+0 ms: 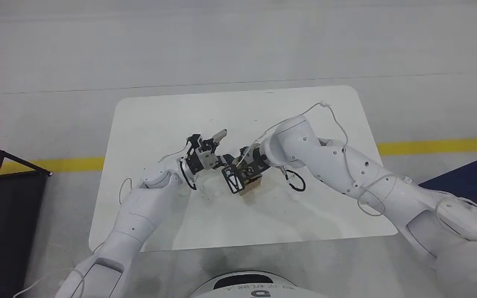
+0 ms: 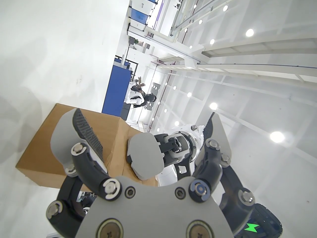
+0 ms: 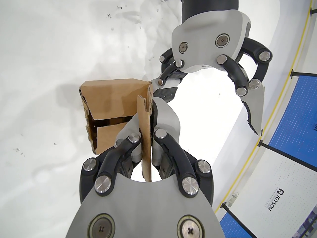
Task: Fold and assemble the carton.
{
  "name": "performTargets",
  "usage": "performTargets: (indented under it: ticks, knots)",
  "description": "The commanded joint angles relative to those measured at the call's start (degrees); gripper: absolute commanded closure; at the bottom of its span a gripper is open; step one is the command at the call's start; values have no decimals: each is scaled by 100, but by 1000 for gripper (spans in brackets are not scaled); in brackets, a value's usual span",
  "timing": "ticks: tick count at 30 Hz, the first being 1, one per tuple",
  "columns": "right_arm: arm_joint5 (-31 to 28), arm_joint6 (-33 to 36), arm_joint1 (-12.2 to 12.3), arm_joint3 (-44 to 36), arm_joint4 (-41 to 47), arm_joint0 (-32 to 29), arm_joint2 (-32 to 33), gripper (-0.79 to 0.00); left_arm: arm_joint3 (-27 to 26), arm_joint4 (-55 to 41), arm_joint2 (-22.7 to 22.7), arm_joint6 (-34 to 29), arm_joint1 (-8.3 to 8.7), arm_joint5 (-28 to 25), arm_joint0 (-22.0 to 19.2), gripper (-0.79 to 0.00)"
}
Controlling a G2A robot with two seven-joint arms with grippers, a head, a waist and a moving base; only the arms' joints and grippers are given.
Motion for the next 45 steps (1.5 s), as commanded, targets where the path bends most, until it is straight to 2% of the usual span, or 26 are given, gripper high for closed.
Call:
performTargets:
  ticks: [1, 3, 4, 5, 6, 7, 8, 11, 16, 20, 23, 25, 27, 33, 45]
  knots:
    - [19, -37, -1, -12, -70, -30, 29, 0, -3, 16, -4, 4, 1, -3, 2, -785]
    - [37, -69, 1, -34, -133, -63, 60, 0, -9, 19, -7, 7, 1, 2, 4, -785]
    - [46, -85, 3, -45, -159, -81, 79, -31, -10, 20, -8, 7, 1, 3, 5, -785]
    - [49, -98, 7, -53, -175, -102, 100, -114, -11, 21, -11, 7, 1, 4, 5, -785]
    - [51, -105, 10, -59, -183, -115, 116, -157, -10, 22, -13, 6, 2, 5, 5, -785]
    - [52, -112, 18, -72, -193, -144, 150, -271, -6, 24, -18, 2, 3, 6, 4, -785]
    - [54, -112, 26, -83, -192, -168, 180, -345, 0, 25, -24, 2, 4, 3, 3, -785]
    - [23, -107, 62, -130, -124, -255, 293, -502, 13, 21, -36, 3, 5, 4, 5, -785]
    - [-171, -57, 170, -331, 177, -437, 566, -511, 42, 17, -48, -16, 5, 3, 1, -785]
    - [-174, -80, 322, -501, 999, -544, 704, -511, 62, 26, -47, -25, 2, 10, -32, -785]
    - [-174, 13, 462, -557, 1819, -451, 711, -554, 74, 43, -36, -32, -3, 35, -71, -785]
    - [-174, 84, 547, -562, 2298, -351, 753, -554, 87, 57, -30, -40, -5, 43, -93, -785]
    - [-174, 194, 603, -495, 2561, -260, 884, -443, 102, 63, -27, -47, -8, 47, -116, -785]
    - [-51, 510, 609, -361, 2531, -247, 932, -400, 168, 74, -36, -74, -9, 64, -162, -785]
    - [25, 718, 444, -93, 2534, -107, 738, -351, 223, 72, -62, -85, -9, 79, -189, -785]
